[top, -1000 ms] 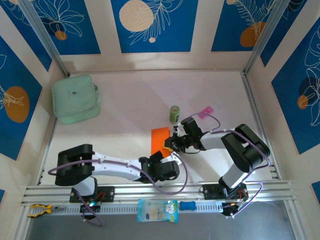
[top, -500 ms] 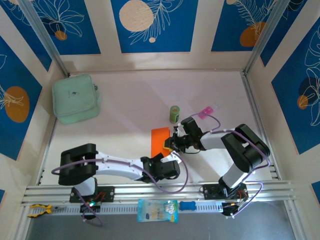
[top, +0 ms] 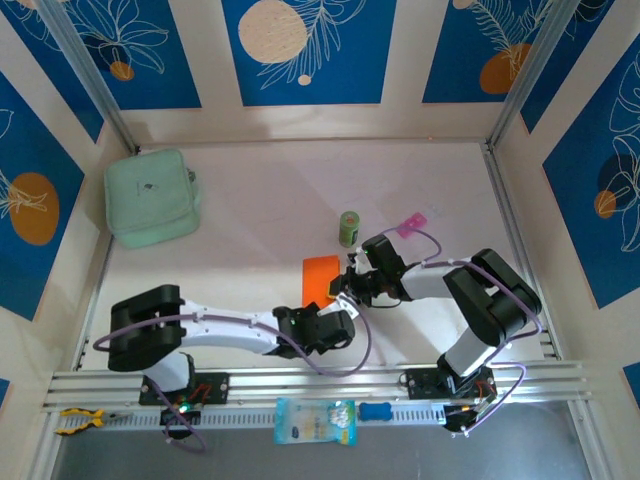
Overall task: Fold a paper plane with a square sheet of paper (pick it up from the middle)
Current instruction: Fold the triangle a second time at the center of the table.
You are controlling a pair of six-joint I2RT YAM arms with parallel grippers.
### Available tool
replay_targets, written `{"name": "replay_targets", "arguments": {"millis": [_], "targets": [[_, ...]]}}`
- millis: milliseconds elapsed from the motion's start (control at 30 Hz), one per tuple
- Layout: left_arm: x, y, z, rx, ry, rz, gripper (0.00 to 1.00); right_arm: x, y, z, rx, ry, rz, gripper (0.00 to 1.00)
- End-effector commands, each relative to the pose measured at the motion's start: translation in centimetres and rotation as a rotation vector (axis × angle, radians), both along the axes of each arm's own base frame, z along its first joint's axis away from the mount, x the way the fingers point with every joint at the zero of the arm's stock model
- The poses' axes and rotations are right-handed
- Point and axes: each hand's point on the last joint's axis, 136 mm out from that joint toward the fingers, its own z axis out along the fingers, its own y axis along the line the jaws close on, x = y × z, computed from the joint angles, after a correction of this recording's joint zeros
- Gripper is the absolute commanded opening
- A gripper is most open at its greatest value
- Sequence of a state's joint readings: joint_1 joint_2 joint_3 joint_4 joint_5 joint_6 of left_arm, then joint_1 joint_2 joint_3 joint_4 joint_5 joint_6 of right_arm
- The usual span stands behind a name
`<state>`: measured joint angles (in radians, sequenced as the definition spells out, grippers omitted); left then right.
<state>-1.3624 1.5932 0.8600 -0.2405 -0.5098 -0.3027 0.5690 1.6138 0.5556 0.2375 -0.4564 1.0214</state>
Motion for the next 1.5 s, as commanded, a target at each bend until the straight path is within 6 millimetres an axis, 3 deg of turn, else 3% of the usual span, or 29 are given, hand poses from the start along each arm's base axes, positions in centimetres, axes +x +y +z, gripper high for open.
{"name": "replay_targets", "arguments": {"millis": [0,233,467,633,733,867,1000,1100,1267,1467], "targets": [[-0.3,-0.3,0.5,-0.087,0.076,0.002,0.00,-0.2,-0.1,0.8,0.010,-0.009,0.010,0.18],[-0.5,-0.3,0.8,-0.247,0.236,0.009,0.00,-0.4,-0.4,0.9,0.009,-0.011,0.005,0.20],[-0.3,0.3,0.4,-0.254,0.264,0.022,0.00,-0.2,-0.1,1.3,0.024,-0.016,0.007,0.13],[-0.2,0.3,0.2,-0.233,0.258,0.016,0.14,-0.3,0.0,1.3,0.025,-0.012,0.007,0.09],[-0.1,0.2,0.1,-0.217,0.255,0.010,0.17,-0.3,-0.1,1.2,0.020,-0.006,0.005,0.08],[0.0,0.3,0.0,-0.202,0.249,0.009,0.15,-0.3,-0.1,1.2,0.019,-0.007,0.004,0.07],[0.0,0.4,0.1,-0.204,0.246,0.010,0.07,-0.4,-0.2,1.1,0.017,-0.004,0.005,0.07],[0.1,0.4,0.2,-0.209,0.244,0.014,0.01,-0.5,-0.2,1.1,0.016,-0.005,0.004,0.09],[-0.2,-0.2,0.6,-0.247,0.280,0.009,0.00,-0.7,-0.9,1.1,-0.027,-0.020,-0.005,0.17],[-0.6,-1.5,1.4,-0.346,0.390,0.016,0.00,-1.4,-3.6,0.9,-0.147,-0.049,-0.053,0.28]]}}
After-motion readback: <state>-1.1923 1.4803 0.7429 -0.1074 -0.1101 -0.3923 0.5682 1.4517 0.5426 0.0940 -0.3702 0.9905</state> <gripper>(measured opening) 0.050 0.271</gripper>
